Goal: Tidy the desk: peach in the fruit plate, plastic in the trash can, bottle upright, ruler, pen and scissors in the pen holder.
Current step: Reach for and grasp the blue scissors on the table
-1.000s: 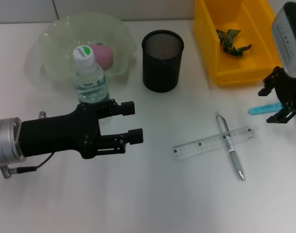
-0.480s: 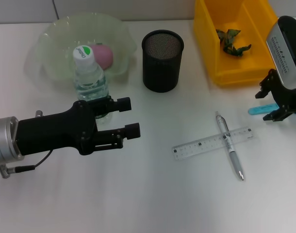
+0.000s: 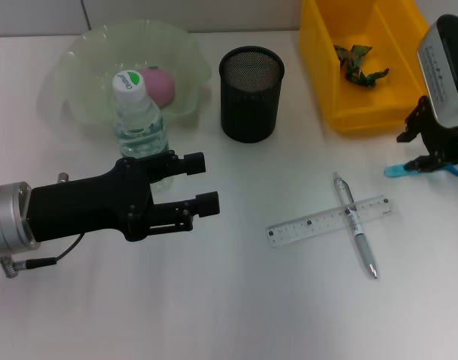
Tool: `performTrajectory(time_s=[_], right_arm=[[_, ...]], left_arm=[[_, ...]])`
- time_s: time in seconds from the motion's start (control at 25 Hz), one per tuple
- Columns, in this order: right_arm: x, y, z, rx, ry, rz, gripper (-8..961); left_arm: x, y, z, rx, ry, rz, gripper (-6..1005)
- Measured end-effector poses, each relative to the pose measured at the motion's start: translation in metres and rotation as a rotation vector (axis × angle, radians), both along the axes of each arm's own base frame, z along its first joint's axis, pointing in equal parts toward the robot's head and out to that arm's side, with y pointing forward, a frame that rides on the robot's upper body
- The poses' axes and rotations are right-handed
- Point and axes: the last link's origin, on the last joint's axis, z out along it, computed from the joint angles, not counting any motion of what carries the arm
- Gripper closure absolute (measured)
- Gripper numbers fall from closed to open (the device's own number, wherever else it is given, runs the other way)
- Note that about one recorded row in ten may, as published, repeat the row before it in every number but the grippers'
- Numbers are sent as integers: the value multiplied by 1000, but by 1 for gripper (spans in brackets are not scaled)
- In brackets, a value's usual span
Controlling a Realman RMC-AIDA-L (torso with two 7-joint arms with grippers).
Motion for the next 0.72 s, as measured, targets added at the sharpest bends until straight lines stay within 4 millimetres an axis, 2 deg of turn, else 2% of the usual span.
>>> performTrajectory(time_s=[0.28, 0.72], right_arm=[[15, 3, 5, 120, 13, -42, 486], [17, 6, 7, 172, 35, -37, 485]], left_arm=[[-1, -1, 0, -1, 0, 2, 215], [1, 0, -1, -2, -3, -4, 215]])
